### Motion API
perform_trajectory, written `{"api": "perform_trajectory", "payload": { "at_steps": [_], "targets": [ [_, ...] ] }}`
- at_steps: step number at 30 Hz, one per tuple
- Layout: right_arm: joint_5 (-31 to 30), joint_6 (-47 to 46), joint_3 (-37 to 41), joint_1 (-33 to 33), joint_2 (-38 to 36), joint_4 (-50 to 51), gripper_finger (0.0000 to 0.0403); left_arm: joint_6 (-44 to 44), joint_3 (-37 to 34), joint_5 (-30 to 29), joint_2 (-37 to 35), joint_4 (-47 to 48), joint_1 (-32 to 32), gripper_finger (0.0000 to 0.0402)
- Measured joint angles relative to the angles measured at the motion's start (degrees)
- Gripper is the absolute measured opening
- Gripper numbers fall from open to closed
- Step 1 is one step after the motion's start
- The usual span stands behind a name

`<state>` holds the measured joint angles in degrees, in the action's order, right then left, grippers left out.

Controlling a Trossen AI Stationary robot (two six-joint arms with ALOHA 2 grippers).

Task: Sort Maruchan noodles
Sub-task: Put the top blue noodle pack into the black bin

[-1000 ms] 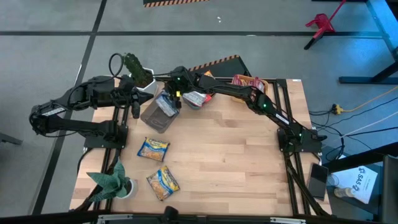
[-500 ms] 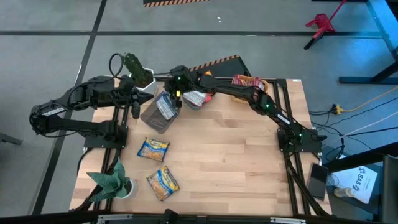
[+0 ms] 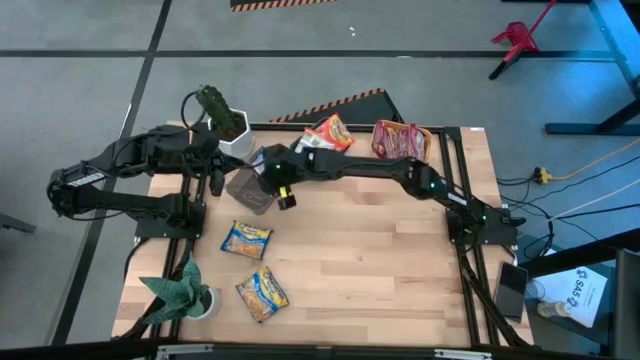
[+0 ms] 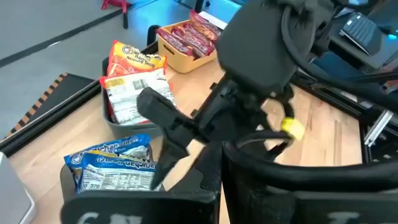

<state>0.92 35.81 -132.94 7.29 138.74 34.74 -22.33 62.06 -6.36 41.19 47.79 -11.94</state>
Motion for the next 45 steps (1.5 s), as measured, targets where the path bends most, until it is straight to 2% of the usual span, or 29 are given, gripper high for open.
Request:
{"api": "perform_trajectory", "payload": {
  "at_steps": [4,9,15,18,25,32,39,42,45],
  "targets": [
    [-1.3,0.3,-0.2,-1.1,1.9,0.0,0.0156,0.0,0.0,-0.1,0.0,0.2,0.0,0.0],
    [-3.7,1.2,0.0,-1.3,4.2,4.7,0.0156,0.0,0.0,-0.5,0.0,0.0,0.0,0.0],
    [-15.1,6.8,0.0,0.0,4.1,6.6,0.0156,-0.1,0.0,-0.3,0.0,0.0,0.0,0.0],
    [-15.4,8.2,-0.6,0.4,4.1,6.7,0.0156,-0.1,0.0,-0.6,0.0,0.0,0.0,0.0],
    [-11.0,6.8,-0.7,-0.5,2.8,6.3,0.0156,0.0,0.0,-0.6,0.0,0.2,0.0,0.0],
    [0.1,-2.1,-2.1,-4.3,-1.1,5.0,0.0156,0.4,0.0,-0.6,-0.1,0.2,0.0,0.0],
    [3.8,13.2,-1.9,-10.0,3.8,3.3,0.0156,0.5,0.0,0.1,-0.4,0.3,0.0,0.0],
    [6.5,17.0,-1.8,-11.4,6.8,1.4,0.0156,0.5,0.0,1.0,-0.4,0.4,0.0,0.0],
    [6.7,18.6,-2.0,-12.9,9.2,-0.2,0.0156,0.5,0.0,1.4,-0.4,0.7,0.0,0.0]
  ]
}}
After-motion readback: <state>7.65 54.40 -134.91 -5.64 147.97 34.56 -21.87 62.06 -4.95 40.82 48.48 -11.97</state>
